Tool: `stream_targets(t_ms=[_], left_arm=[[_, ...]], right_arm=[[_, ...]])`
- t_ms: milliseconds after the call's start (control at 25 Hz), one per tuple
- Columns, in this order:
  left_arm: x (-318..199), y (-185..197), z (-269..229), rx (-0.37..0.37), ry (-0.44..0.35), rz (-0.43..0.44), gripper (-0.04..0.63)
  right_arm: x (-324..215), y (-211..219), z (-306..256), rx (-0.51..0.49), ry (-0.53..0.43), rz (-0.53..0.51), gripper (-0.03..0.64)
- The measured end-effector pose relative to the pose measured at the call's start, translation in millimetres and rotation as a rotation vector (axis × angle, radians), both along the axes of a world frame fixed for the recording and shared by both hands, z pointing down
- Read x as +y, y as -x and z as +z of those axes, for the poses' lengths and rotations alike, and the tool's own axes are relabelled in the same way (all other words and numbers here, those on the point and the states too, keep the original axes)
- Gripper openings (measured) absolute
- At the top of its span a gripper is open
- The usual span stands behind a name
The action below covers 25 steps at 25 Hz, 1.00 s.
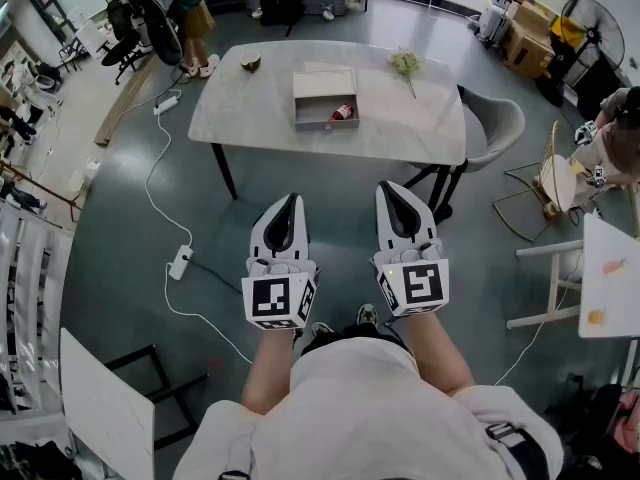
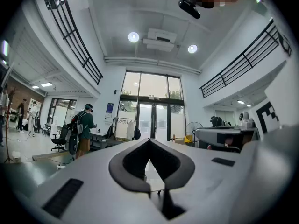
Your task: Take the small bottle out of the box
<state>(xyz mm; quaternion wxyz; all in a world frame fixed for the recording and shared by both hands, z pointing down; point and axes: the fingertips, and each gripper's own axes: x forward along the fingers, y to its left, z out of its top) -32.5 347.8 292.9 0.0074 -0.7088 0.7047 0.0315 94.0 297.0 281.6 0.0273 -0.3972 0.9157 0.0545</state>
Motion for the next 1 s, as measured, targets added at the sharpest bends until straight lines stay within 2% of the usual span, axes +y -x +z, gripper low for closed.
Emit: stream_targets(t_ms=[200,520,760,1000], left_arm=[[11.1,20.4,2.9,0.000,0.010,0.005,0.021],[15.7,54.7,28.5,0.000,0.051,0.029,0.021],[-19.9,62.1,46.8,0.035,0.083,0.072,0.021],[-93.4,82.5,63.5,0.046,0.128,0.110,0.021]], right_arm=[[4.6,5.7,-1.2,0.005,-0.009,-0.001,0.025],[0.5,21.3,22.1,-0.010,0.041,0.030,0.025],[-29.1,38.9,43.5,0.030,0.085,0.037,0.025],[-101.3,69.6,57.0,0.008,0.145,0.027,0.025]])
